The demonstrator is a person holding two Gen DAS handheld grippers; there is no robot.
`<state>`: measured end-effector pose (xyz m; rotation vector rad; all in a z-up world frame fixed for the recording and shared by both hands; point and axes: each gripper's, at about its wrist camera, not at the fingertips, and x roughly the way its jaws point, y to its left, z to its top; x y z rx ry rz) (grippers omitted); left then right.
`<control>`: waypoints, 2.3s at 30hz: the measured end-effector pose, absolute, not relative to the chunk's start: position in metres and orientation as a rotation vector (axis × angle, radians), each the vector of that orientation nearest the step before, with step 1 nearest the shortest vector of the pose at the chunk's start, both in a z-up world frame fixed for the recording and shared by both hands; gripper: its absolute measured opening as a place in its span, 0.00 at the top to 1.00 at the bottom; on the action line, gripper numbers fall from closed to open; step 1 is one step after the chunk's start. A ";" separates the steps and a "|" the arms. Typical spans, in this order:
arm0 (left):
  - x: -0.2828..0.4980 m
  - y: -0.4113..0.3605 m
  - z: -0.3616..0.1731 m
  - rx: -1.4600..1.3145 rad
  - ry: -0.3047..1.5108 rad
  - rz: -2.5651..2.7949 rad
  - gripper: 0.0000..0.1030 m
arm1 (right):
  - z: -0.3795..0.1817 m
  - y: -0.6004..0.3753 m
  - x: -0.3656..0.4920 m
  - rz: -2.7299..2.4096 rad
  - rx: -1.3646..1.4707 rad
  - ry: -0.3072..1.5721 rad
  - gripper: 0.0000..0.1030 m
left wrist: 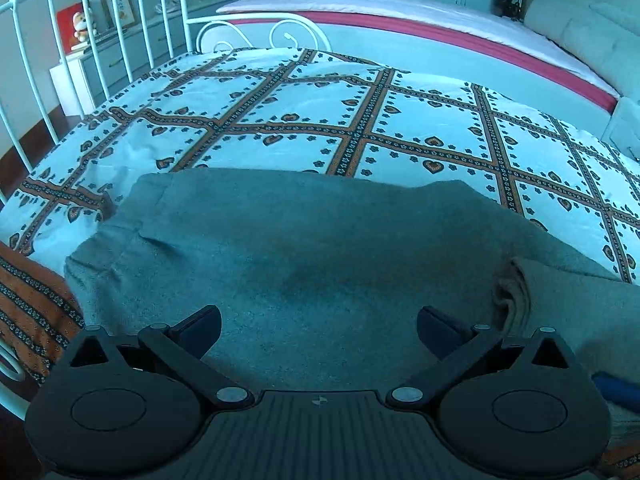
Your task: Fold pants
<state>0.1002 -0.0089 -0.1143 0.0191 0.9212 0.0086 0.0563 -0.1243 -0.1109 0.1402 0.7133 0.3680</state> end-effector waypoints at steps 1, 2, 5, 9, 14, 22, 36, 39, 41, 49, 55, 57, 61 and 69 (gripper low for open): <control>0.101 -0.010 -0.115 0.015 0.930 0.002 0.00 | -0.107 -0.127 0.057 0.366 0.145 0.708 0.40; 0.101 -0.012 -0.116 0.011 0.935 -0.003 0.00 | -0.104 -0.130 0.059 0.349 0.147 0.707 0.40; 0.100 -0.016 -0.115 0.016 0.926 -0.003 0.00 | -0.104 -0.138 0.072 0.284 0.149 0.720 0.41; 0.100 -0.008 -0.111 0.001 0.901 0.024 0.00 | -0.103 -0.132 0.096 0.242 0.157 0.763 0.42; 0.097 0.012 -0.111 -0.010 0.883 0.073 0.00 | -0.102 -0.106 0.138 0.171 0.077 0.834 0.43; 0.098 0.032 -0.108 0.022 0.849 0.094 0.00 | -0.128 -0.073 0.160 0.041 -0.136 0.910 0.55; 0.093 0.050 -0.105 -0.079 0.835 0.066 0.00 | -0.090 -0.116 0.141 0.046 0.149 0.732 0.91; 0.094 0.048 -0.108 -0.071 0.844 0.065 0.00 | -0.102 -0.107 0.150 0.072 0.113 0.779 0.86; 0.095 0.047 -0.109 -0.065 0.852 0.067 0.00 | -0.122 -0.099 0.160 0.110 0.108 0.857 0.76; 0.096 0.051 -0.115 -0.078 0.875 0.080 0.00 | -0.099 -0.107 0.132 0.183 0.160 0.761 0.64; 0.094 0.043 -0.119 -0.051 0.891 0.067 0.00 | -0.117 -0.130 0.105 0.091 0.121 0.780 0.85; 0.094 0.039 -0.121 -0.034 0.896 0.068 0.00 | -0.122 -0.130 0.096 0.102 0.119 0.779 0.87; 0.094 0.033 -0.123 -0.022 0.904 0.065 0.00 | -0.140 -0.121 0.087 0.136 0.066 0.820 0.86; 0.088 0.042 -0.122 -0.074 0.961 0.083 0.00 | -0.117 -0.142 0.070 0.167 0.190 0.707 0.77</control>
